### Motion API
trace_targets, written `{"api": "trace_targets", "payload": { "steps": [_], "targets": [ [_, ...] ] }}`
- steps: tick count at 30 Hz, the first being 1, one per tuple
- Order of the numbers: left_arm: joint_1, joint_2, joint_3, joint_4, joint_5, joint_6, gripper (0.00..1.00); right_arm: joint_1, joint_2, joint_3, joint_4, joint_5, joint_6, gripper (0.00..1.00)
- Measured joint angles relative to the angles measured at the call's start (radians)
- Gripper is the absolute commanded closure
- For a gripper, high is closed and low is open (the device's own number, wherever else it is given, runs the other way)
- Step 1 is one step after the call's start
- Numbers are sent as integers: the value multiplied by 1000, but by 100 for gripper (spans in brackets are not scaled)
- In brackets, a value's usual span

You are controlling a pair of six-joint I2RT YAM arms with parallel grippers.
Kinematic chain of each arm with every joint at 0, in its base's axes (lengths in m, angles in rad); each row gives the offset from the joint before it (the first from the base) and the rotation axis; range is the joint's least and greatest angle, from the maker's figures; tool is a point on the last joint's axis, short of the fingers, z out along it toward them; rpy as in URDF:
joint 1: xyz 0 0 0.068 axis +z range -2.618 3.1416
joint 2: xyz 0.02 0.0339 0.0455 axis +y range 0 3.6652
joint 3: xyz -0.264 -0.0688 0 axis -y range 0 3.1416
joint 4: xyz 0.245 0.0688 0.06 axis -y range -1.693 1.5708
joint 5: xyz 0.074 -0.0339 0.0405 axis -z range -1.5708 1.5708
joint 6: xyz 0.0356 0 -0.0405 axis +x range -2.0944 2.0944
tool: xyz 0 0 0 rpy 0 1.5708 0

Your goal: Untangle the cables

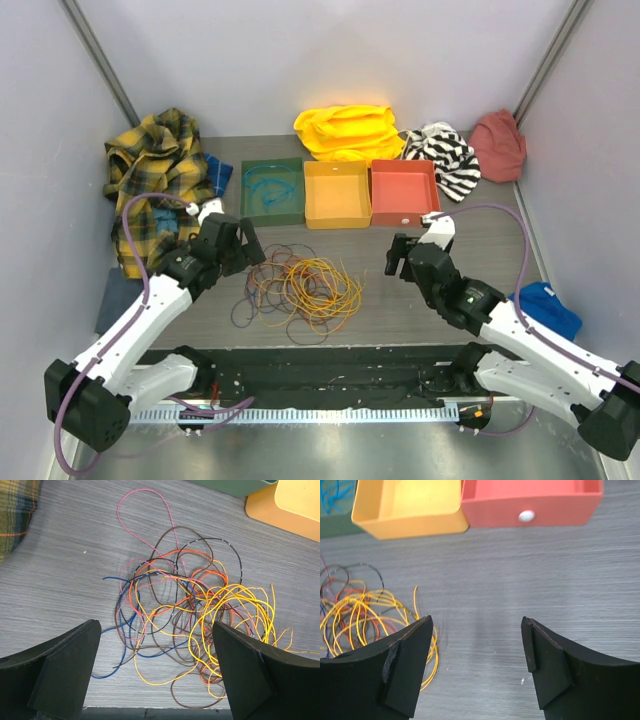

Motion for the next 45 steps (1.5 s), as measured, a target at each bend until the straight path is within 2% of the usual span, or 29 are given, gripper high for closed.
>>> {"api": "trace_targets", "payload": {
  "steps": [6,15,22,27,30,31,33,37,43,45],
  "targets": [
    [0,0,-32,11,43,-8,0,0,99,-32,61,-144,34,25],
    [0,-43,-109,69,135,-13,0,12,87,-162,163,-293,89,30],
    [0,-39,-121,105,170,-18,0,178,102,-164,190,-253,91,30],
    [0,-15,-121,113,185,-33,0,243,224,-66,217,-220,62,31],
    [0,-13,-121,114,187,-34,0,243,333,15,245,-205,37,48],
    [0,-13,-122,114,187,-35,0,243,369,41,254,-200,24,58],
    [0,-13,-123,114,189,-35,0,241,441,90,266,-191,3,64],
    [0,-16,-135,119,191,-35,0,225,603,191,284,-194,-19,64],
    [0,-42,-151,119,197,-35,0,206,726,264,290,-210,-45,49],
    [0,-53,-155,119,197,-35,0,200,757,286,291,-214,-49,48]
  ]
}}
